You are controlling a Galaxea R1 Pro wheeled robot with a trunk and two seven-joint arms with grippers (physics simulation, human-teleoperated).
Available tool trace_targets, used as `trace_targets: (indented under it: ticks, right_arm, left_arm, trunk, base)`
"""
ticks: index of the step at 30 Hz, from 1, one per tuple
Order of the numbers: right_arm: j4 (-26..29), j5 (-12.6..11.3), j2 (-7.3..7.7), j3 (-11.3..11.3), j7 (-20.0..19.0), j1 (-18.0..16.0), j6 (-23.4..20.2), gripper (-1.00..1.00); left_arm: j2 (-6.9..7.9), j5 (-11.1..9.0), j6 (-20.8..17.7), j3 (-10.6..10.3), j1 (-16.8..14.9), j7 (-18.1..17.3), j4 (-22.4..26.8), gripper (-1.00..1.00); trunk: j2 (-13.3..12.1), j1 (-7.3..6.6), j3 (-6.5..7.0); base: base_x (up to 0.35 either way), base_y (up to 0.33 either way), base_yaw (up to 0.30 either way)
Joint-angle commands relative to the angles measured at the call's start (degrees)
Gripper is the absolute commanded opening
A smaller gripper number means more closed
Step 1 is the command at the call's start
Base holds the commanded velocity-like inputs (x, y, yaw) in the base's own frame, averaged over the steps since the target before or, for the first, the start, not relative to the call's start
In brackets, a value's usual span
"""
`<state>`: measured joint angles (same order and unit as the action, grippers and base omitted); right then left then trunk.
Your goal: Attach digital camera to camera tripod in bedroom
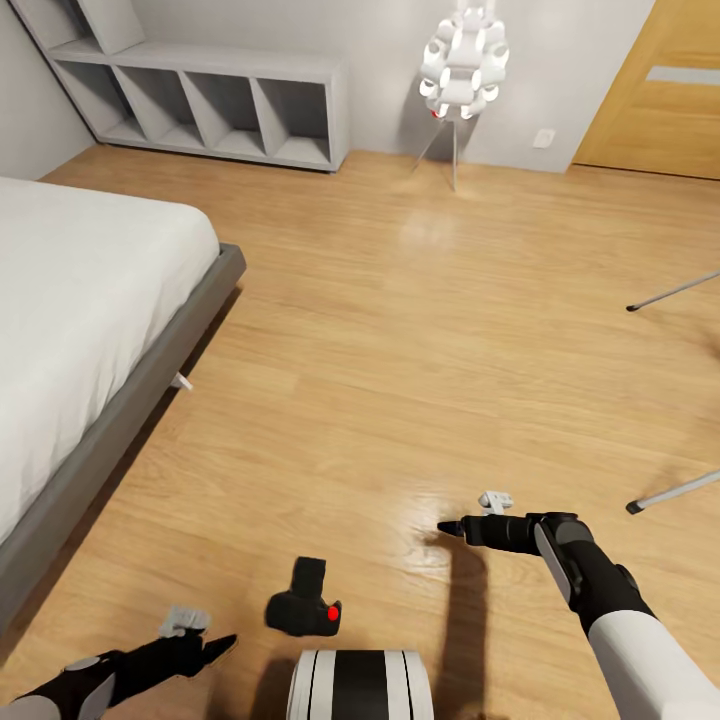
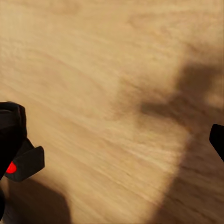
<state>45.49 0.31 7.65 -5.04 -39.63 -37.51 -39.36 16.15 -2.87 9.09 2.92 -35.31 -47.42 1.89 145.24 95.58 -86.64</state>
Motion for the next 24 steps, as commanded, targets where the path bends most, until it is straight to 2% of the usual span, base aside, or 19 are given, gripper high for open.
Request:
trace_targets:
  ticks: [1,2,7,24]
  right_arm:
    - [0.0,0.0,-0.05,-0.1,-0.1,0.0,-0.4,1.0]
    - [0.0,0.0,-0.06,-0.1,-0.1,0.0,-0.4,1.0]
    - [0.0,0.0,-0.09,-0.1,0.1,0.0,-0.4,1.0]
    - [-0.7,0.1,-0.11,-0.1,0.1,0.0,-0.4,1.0]
  left_arm:
    - [0.24,-1.6,0.1,0.1,0.0,0.5,-0.1,1.0]
    - [0.33,-2.7,0.1,0.1,0.0,0.9,-0.1,1.0]
    - [0.44,-4.4,0.1,0.1,0.0,1.5,-0.1,1.0]
    - [0.34,-4.7,0.2,0.1,0.0,1.0,0.0,1.0]
  trunk:
    - [0.0,-0.01,-0.04]
    - [0.0,-0.01,-0.04]
    - [0.0,-0.01,-0.04]
    - [0.0,-0.01,-0.04]
  base:
    - [0.0,0.0,0.0]
    - [0.0,0.0,0.0]
    - [0.0,0.0,0.0]
    - [0.0,0.0,0.0]
